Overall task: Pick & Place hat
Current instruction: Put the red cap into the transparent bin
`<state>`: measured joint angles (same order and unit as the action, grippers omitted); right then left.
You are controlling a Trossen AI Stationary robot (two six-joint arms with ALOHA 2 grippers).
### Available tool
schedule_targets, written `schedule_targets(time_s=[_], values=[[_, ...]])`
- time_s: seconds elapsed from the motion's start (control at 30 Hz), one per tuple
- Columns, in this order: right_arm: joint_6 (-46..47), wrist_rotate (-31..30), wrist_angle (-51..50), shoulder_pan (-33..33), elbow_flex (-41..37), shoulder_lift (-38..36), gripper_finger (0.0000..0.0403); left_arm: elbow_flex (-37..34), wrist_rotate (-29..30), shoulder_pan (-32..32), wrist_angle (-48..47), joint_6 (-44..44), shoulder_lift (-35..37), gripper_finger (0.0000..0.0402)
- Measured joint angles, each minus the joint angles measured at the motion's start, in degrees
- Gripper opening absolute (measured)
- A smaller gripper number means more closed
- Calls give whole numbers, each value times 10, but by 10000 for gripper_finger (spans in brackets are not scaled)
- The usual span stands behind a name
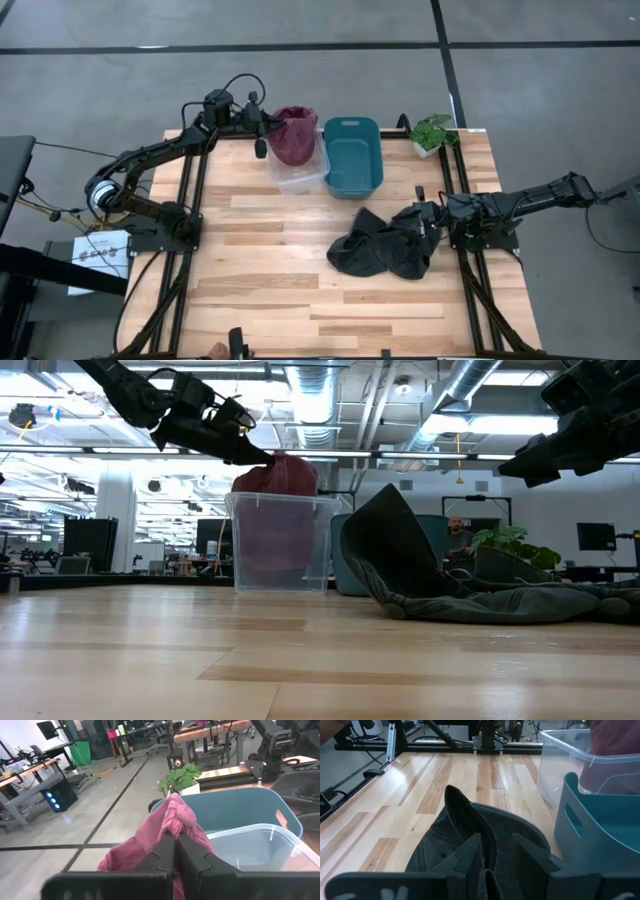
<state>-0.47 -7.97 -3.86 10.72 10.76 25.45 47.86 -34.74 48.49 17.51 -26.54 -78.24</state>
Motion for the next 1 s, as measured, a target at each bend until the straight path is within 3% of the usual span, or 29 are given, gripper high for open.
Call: schedule_targets(time_s=[0.77, 1.0], values=[[0, 0, 0, 0, 0, 0, 99, 0, 6, -2, -43, 20, 0, 12], [0, 0, 0, 0, 0, 0, 99, 0, 39, -2, -47, 20, 0, 51]])
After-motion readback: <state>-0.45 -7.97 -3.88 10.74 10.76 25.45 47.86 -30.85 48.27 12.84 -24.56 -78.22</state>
